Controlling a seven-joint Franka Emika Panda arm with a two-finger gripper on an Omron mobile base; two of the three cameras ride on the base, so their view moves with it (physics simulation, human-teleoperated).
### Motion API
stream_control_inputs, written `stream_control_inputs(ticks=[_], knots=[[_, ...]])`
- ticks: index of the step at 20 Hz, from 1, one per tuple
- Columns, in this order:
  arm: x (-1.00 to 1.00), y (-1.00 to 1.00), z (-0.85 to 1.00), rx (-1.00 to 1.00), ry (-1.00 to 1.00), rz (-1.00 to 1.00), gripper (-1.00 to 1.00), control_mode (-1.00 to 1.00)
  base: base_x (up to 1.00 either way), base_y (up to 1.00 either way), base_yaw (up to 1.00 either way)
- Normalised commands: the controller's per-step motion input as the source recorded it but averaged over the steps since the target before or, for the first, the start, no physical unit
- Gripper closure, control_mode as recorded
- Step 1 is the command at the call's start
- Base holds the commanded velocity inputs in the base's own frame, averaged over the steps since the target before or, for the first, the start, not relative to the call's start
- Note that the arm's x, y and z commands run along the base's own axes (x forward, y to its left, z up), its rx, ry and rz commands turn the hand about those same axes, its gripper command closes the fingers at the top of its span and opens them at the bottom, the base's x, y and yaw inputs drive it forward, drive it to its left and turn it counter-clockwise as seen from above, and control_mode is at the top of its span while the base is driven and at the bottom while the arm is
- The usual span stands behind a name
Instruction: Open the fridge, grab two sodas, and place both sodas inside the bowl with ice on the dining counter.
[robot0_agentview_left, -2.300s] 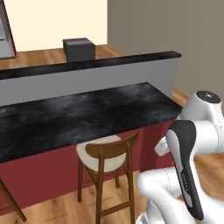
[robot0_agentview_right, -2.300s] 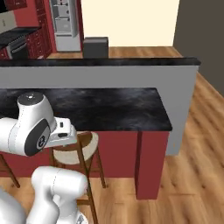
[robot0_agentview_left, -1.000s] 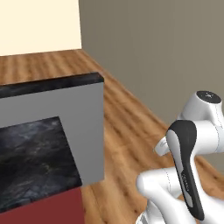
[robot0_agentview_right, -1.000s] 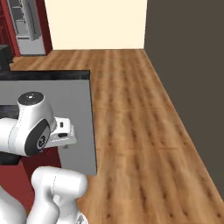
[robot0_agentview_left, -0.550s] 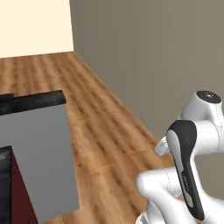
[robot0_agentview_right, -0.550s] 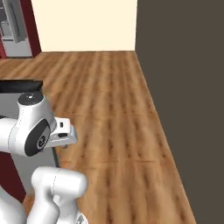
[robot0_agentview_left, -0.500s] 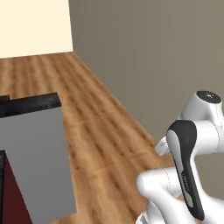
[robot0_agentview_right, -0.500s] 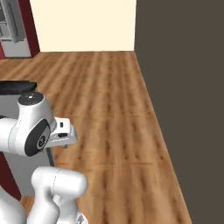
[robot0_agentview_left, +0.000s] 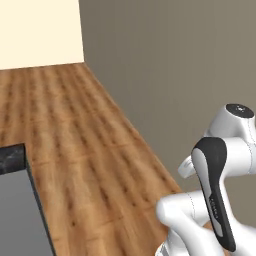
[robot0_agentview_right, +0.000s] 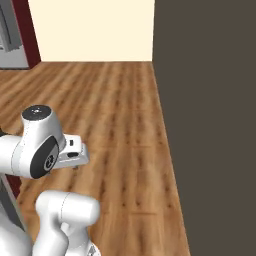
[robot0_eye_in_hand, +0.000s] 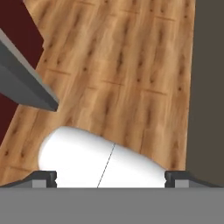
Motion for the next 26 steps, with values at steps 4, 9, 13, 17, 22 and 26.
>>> stream_control_inputs(ticks=[4, 9, 13, 17, 22, 26], knots=[[0.0, 0.0, 0.0, 0.0, 0.0, 0.0, -1.0, 1.0, 1.0, -0.06, 0.21], [0.0, 0.0, 0.0, 0.0, 0.0, 0.0, -1.0, 1.0, 1.0, 0.0, 0.25], [0.0, 0.0, 0.0, 0.0, 0.0, 0.0, -1.0, 1.0, 1.0, 0.0, 0.28], [0.0, 0.0, 0.0, 0.0, 0.0, 0.0, -1.0, 1.0, 1.0, 0.0, 0.29], [0.0, 0.0, 0.0, 0.0, 0.0, 0.0, -1.0, 1.0, 1.0, 0.0, 0.32], [0.0, 0.0, 0.0, 0.0, 0.0, 0.0, -1.0, 1.0, 1.0, 0.0, 0.32]])
